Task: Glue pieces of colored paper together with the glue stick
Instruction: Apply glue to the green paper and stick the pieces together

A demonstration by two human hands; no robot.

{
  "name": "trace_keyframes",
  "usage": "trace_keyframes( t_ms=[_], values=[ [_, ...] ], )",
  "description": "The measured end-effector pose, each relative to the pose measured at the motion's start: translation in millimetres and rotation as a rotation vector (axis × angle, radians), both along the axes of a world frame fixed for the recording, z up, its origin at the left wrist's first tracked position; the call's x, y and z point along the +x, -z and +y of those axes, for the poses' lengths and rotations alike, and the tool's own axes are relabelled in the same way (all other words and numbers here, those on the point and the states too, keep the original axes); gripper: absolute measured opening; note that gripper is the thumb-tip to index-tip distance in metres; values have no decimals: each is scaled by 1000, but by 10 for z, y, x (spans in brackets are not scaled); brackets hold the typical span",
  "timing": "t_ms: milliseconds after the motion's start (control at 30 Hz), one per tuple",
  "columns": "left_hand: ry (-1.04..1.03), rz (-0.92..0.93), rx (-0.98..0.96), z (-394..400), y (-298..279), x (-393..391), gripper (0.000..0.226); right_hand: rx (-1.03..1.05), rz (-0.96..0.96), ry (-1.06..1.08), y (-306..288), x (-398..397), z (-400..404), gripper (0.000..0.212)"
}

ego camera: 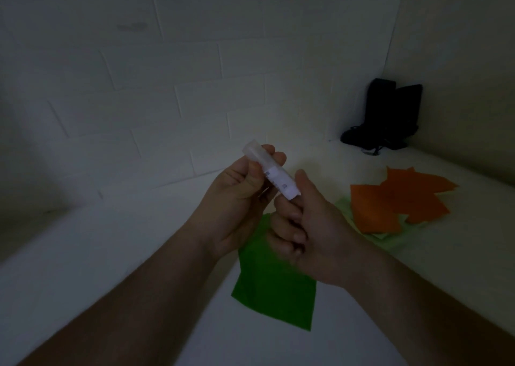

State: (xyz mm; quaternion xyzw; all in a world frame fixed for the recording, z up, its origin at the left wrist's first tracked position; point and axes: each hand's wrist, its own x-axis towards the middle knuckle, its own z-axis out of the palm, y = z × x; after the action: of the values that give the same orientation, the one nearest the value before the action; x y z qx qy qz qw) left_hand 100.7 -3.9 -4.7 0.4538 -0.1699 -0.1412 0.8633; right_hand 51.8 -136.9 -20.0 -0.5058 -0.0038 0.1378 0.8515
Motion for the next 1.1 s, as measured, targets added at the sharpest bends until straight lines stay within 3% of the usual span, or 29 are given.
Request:
trace_keyframes(
  t_ms=[167, 367, 433, 567, 800, 967, 1100],
  values=[
    [-29, -32, 4, -25, 30, 13, 40, -278, -148, 356, 98, 120, 3, 38],
    [20, -72, 34, -52, 85, 16, 34, -150, 119, 232, 52, 113, -59, 64],
    [12, -82, 44, -55, 98, 34, 32, -156, 108, 219, 73, 118, -85, 65],
    [-17, -101, 44, -32, 109, 78, 32, -91, 29, 187, 55, 104, -71, 39],
    [18, -148, 46, -32, 122, 73, 35, -102, 128, 180, 26, 71, -66, 66],
    [-19, -99, 42, -30, 116, 79, 31, -99, 59, 215, 40, 106, -62, 41],
    [4, -105, 57, -61, 115, 48, 30, -116, 108, 224, 27, 111, -62, 65]
  ],
)
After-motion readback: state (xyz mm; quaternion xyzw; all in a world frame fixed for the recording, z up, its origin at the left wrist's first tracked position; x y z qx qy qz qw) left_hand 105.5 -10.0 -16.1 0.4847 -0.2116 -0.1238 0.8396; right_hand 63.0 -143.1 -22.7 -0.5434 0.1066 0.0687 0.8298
